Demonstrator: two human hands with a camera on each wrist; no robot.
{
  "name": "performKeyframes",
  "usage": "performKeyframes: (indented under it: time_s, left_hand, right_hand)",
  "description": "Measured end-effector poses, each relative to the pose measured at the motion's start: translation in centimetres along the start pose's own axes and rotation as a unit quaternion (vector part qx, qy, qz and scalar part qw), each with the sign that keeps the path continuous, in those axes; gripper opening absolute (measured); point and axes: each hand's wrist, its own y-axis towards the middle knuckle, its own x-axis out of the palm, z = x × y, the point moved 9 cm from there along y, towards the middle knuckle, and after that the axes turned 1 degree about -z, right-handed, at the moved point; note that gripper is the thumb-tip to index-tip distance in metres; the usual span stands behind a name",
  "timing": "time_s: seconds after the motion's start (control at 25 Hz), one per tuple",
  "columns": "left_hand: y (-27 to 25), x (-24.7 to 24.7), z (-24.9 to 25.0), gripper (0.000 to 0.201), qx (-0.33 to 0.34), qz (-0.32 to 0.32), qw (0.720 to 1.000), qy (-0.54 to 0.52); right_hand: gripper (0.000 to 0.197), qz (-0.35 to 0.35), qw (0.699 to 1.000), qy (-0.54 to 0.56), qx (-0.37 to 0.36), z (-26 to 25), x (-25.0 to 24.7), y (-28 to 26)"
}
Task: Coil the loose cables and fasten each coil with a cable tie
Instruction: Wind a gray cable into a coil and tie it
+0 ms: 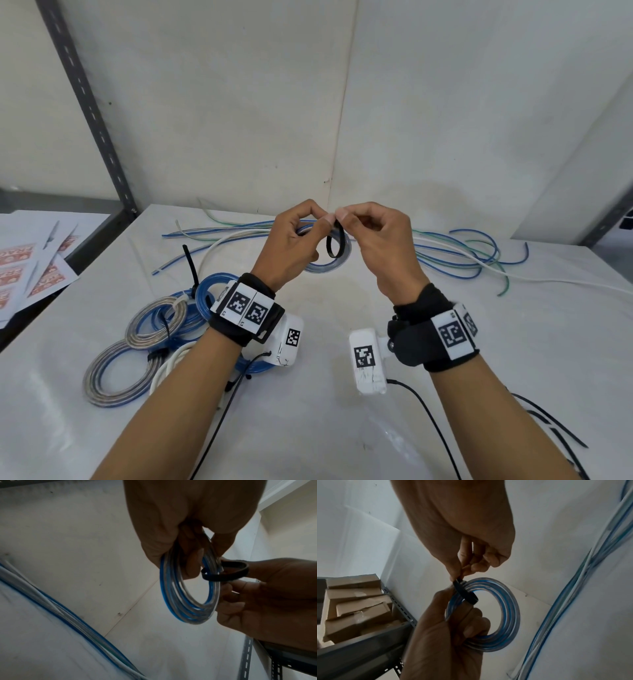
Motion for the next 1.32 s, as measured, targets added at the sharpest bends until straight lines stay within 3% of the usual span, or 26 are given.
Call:
performKeyframes:
  time_s: [0.2, 0.32, 0.6, 1.0, 1.16, 1.32]
  left_hand:
    - [-0.5, 1.6, -0.6, 0.023, -0.031, -0.067, 0.997, -0.022]
    - [-0.6, 1.9, -1.2, 0.025, -0.053, -0.087, 0.995, -0.019]
    - [-1.1, 3.1, -0.3, 0.028, -0.043, -0.129, 0.990, -0.032]
    - [-1.4, 3.6, -0.3, 0.029, -0.041, -0.100, 0.993, -0.044]
    - [-1.3, 2.9, -0.1, 0.039, -0.038, -0.050, 0.998, -0.019]
    - [-1.4, 3.1, -0.5, 0.035, -0.058, -0.048, 0.997, -0.033]
  right_hand:
    - [0.008, 0.054, 0.995, 0.041, 0.077, 0.4, -1.3, 2.0]
    - [0.012, 0.050, 0.990, 0.082, 0.105, 0.4, -1.4, 2.6]
    - [0.018, 0.063, 0.992, 0.065, 0.085, 1.1, -1.0, 2.3]
    - [0.017, 0.138, 0.988, 0.056, 0.032, 0.7, -1.6, 1.9]
    - [0.023, 0.115, 0.985, 0.098, 0.081, 1.2, -1.1, 2.1]
    - [0.027, 0.115, 0.971, 0.173, 0.117, 1.5, -0.9, 1.9]
